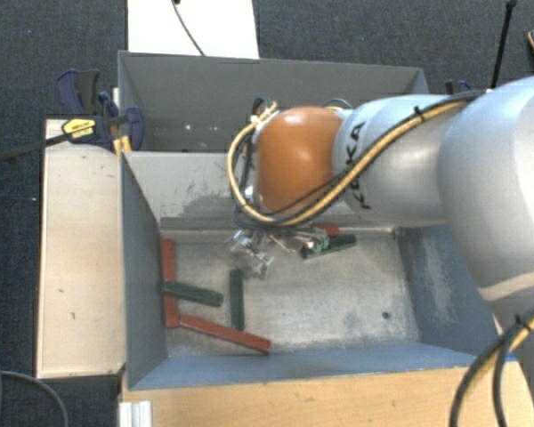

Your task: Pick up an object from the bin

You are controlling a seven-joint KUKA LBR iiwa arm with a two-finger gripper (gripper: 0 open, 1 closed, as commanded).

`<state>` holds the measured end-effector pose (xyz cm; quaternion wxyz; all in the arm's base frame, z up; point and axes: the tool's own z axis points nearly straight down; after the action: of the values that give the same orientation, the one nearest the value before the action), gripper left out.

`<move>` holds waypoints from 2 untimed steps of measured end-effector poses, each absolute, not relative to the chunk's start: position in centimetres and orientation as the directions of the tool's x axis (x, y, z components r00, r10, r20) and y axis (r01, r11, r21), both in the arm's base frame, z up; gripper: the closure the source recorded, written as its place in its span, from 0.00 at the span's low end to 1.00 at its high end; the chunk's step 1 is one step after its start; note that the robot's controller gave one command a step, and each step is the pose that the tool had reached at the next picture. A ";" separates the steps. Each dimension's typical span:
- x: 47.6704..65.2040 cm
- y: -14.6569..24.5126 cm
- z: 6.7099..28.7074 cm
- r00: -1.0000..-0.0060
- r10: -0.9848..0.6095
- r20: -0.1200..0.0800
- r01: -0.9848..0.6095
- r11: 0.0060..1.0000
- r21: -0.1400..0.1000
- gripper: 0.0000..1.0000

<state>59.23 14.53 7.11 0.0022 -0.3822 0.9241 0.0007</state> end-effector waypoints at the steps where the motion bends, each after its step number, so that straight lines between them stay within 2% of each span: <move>1: 59.3 19.6 29.8 -0.509 -0.861 -0.011 -0.861 0.509 -0.008 1.00; 2: 51.1 22.5 21.8 -0.349 -0.937 0.000 -0.937 0.349 0.004 1.00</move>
Offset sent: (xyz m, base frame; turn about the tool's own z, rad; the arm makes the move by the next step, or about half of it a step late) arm -0.0014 0.0491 0.2207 -0.2545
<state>51.09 22.46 21.81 -0.0012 -0.5706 0.8212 0.0018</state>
